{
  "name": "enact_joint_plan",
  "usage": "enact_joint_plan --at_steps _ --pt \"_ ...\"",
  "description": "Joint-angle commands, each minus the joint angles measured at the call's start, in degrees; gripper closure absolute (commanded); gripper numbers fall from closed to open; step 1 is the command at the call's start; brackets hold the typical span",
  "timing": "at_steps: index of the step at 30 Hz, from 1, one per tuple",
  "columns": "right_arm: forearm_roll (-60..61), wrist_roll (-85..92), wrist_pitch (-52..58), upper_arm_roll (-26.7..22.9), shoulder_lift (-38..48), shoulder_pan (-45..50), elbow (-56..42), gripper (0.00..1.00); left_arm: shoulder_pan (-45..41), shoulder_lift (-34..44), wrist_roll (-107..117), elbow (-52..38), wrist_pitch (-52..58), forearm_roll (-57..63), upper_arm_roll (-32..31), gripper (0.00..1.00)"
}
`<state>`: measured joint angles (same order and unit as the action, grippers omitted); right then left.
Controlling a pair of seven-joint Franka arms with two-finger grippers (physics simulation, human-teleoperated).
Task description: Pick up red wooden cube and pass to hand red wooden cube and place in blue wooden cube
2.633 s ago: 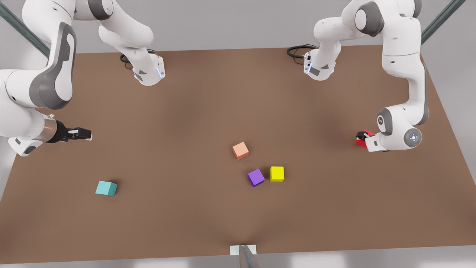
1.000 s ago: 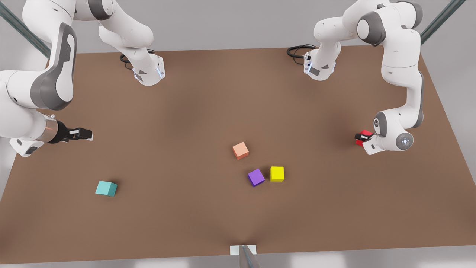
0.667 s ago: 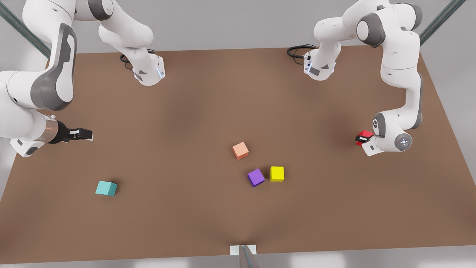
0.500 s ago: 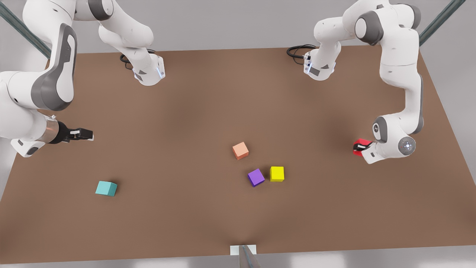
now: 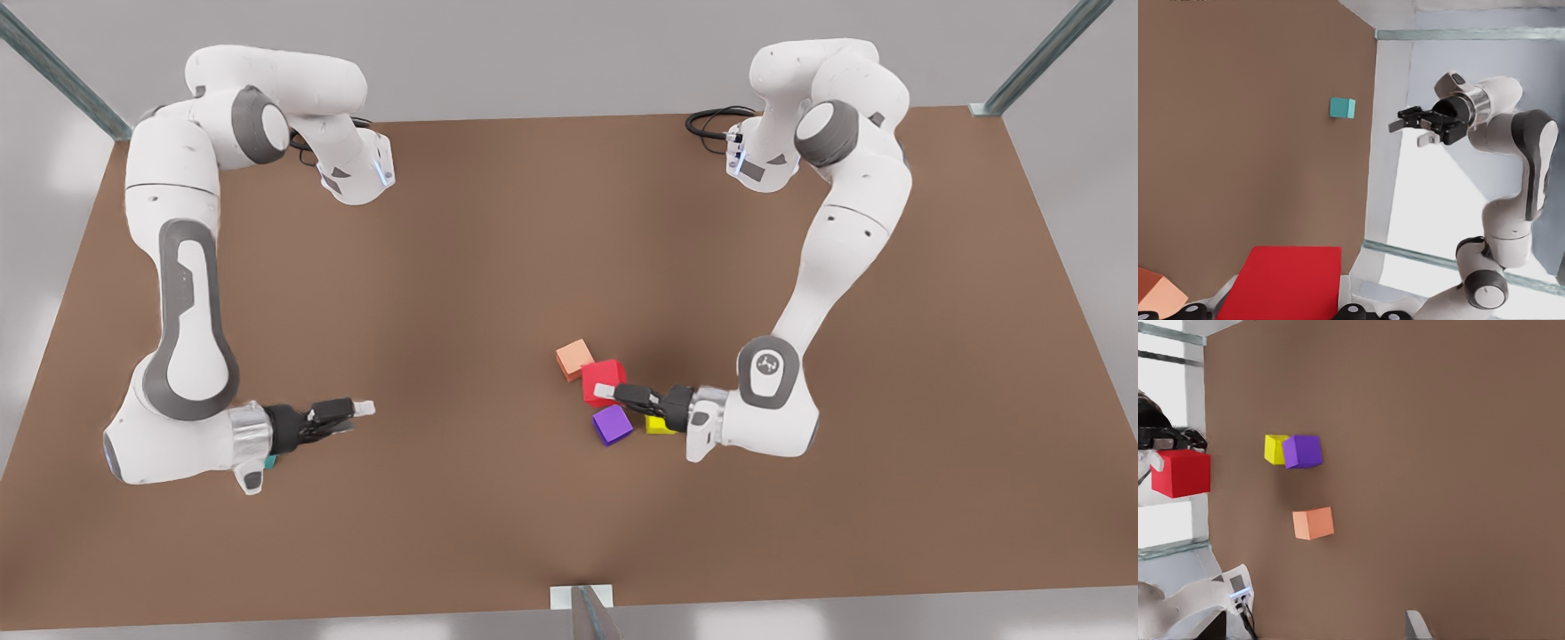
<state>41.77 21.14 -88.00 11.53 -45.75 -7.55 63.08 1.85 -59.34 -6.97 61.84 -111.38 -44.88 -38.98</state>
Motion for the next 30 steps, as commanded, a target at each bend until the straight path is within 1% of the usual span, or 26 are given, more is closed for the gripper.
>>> enact_joint_plan --at_steps 1,3,5,6,7,9,10,12,13,15,20,23,28,30 --pt "9.6 41.2 -5.4 1.3 -2.0 0.1 -1.0 0.0 -0.4 -0.7 16.3 -0.8 -3.8 -4.8 -0.1 0.34" --pt "9.5 56.3 -8.1 1.8 -2.4 2.8 -1.0 0.0 -1.2 -1.1 13.7 -0.8 -3.8 -7.0 -0.4 0.34" --pt "9.8 64.6 -11.6 6.1 -2.8 3.3 -1.0 0.0 -3.0 -1.8 12.3 -0.8 -4.9 -7.5 -0.5 0.34" --pt "13.4 67.9 -11.8 6.9 -3.1 3.3 -0.8 0.0 -3.6 -1.9 12.2 -0.8 -6.0 -8.4 -0.5 0.34" --pt "14.6 70.9 -11.8 7.0 -3.6 3.6 -0.9 0.0 -3.6 -1.9 11.9 -0.8 -6.2 -8.4 -0.5 0.34" --pt "16.5 82.8 -11.8 7.7 -4.3 3.5 -0.7 0.0 -3.6 -1.9 12.0 -0.8 -6.2 -8.4 -0.5 0.34" --pt "19.3 90.3 -11.8 7.8 -5.5 3.6 -0.3 0.0 -3.6 -1.9 12.0 -0.8 -6.2 -8.4 -0.5 0.34" --pt "24.9 97.1 -13.9 7.8 -5.5 3.7 1.3 0.0 -3.6 -1.9 12.1 -0.8 -6.4 -8.6 -0.5 0.34" --pt "26.8 97.6 -15.2 7.8 -5.5 4.2 2.0 0.0 -3.6 -2.0 11.9 -0.8 -6.4 -8.6 -0.5 0.34" --pt "26.3 98.4 -17.1 7.7 -5.5 4.9 2.2 0.0 -3.7 -2.4 11.2 -0.8 -7.3 -8.6 -0.5 0.34" --pt "30.0 100.8 -20.4 7.8 -6.4 7.6 2.9 0.0 -4.9 -2.5 10.8 -0.8 -8.9 -8.6 -0.5 0.34" --pt "34.0 104.7 -20.6 7.8 -6.4 8.8 4.6 0.0 -5.0 -2.7 10.7 -0.8 -8.9 -8.6 -0.5 0.34" --pt "36.9 107.4 -20.6 7.9 -5.8 9.0 7.2 0.0 -5.2 -2.7 10.4 -0.8 -8.9 -8.6 -0.5 0.33" --pt "36.9 108.5 -20.5 9.1 -5.4 8.7 8.7 0.0 -5.2 -2.7 10.4 -0.8 -9.3 -8.6 -0.8 0.33"
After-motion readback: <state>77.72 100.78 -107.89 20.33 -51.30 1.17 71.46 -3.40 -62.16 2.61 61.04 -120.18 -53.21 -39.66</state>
